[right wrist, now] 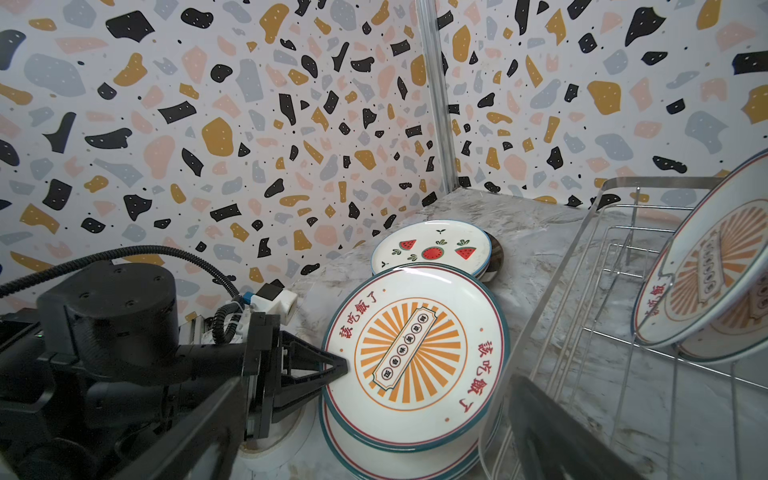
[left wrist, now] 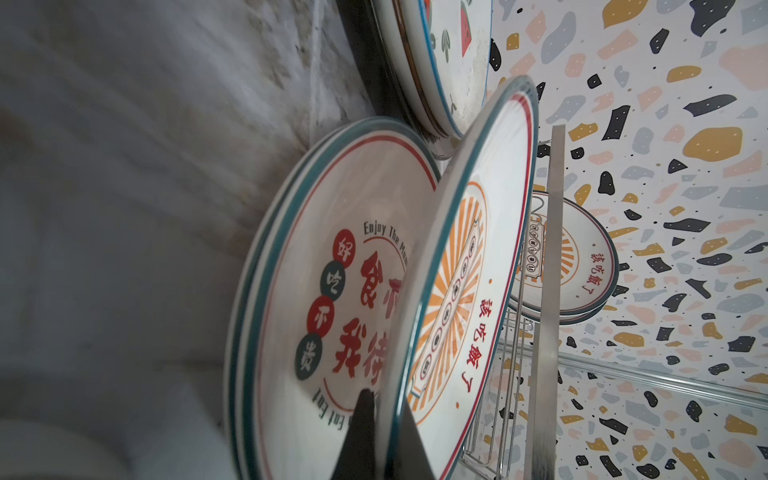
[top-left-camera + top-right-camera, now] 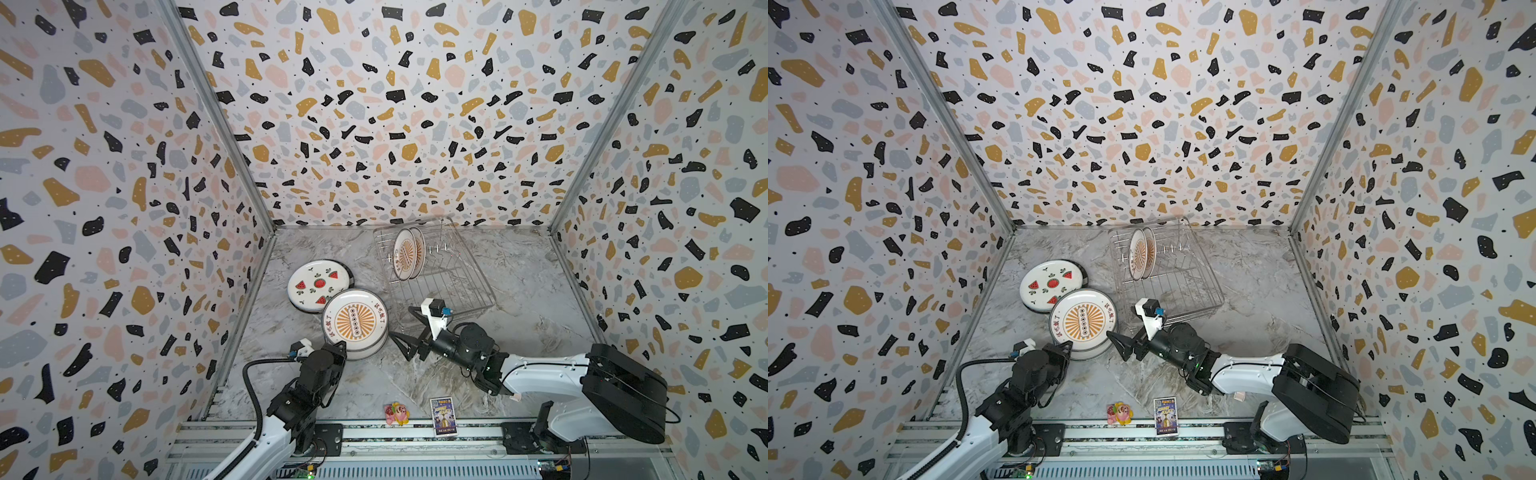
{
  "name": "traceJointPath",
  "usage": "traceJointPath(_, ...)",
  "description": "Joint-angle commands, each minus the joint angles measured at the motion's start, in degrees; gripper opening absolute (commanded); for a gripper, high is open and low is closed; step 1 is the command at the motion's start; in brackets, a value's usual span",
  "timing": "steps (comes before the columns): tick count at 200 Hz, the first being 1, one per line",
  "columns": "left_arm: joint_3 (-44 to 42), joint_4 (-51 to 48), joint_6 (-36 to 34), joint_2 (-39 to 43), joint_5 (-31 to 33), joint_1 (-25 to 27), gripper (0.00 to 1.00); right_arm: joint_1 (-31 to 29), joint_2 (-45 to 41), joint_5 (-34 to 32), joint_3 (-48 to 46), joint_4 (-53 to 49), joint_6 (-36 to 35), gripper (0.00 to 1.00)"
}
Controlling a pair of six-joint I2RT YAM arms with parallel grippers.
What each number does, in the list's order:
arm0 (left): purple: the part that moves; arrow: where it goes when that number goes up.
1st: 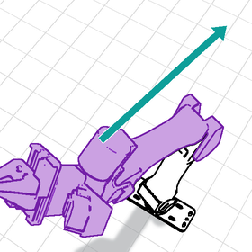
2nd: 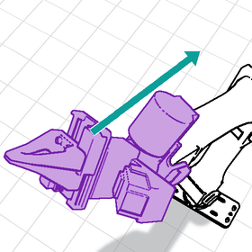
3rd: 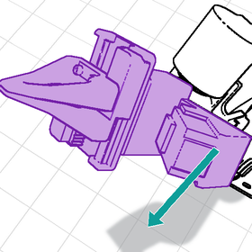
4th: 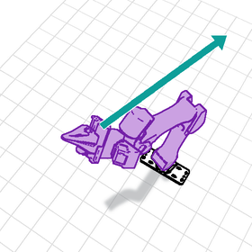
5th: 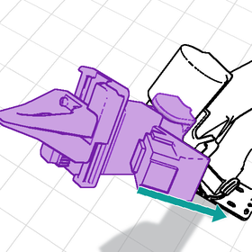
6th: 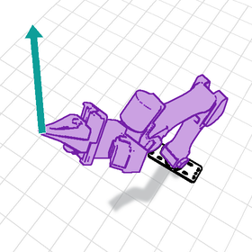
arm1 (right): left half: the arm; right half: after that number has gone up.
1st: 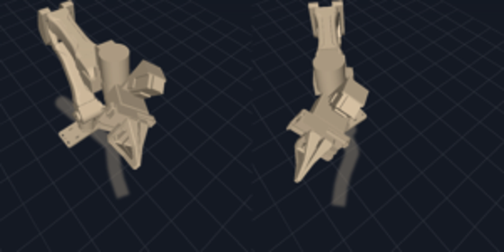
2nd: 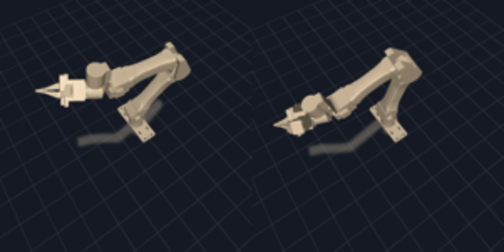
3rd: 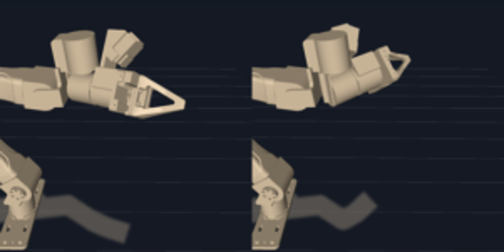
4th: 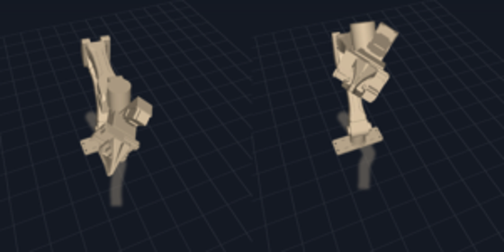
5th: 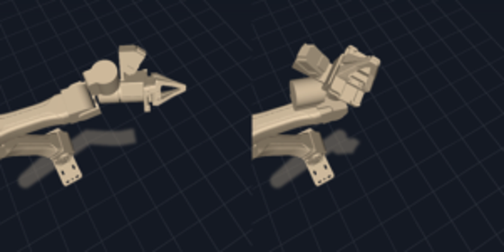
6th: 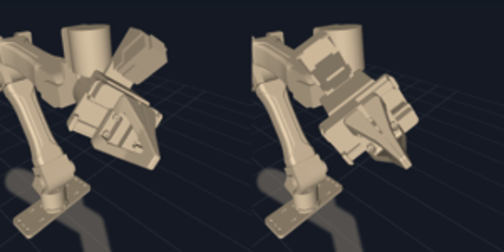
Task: Unload the plates from the dish rack
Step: 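Lower the sunburst plate onto the red-text stack with left while right draws back, then set the plate flat, open the left gripper while right reaches the rack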
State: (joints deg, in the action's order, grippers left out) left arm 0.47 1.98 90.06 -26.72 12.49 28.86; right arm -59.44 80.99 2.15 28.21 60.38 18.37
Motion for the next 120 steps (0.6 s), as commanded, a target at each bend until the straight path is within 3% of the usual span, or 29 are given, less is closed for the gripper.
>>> traceJointPath(1, 0.9, -1.5, 0.4, -0.9, 0.9, -0.2, 0.00, -0.3, -1.0, -0.6, 1.1, 0.2, 0.5, 0.99)
traceJointPath(84, 3.4, -2.7, -1.1, -6.1, 2.6, -0.1, 0.00, -0.3, -0.3, -1.7, 3.0, -3.3, -0.6, 0.99)
traceJointPath(108, 3.7, -2.4, -1.4, -7.0, 2.5, -0.1, 0.09, -0.2, 0.1, -2.4, 3.9, -4.7, -0.7, 0.99)
traceJointPath(120, 3.4, -1.5, -1.5, -7.4, 2.3, -0.2, 0.20, -0.2, 0.3, -2.4, 4.2, -5.2, -0.9, 0.99)
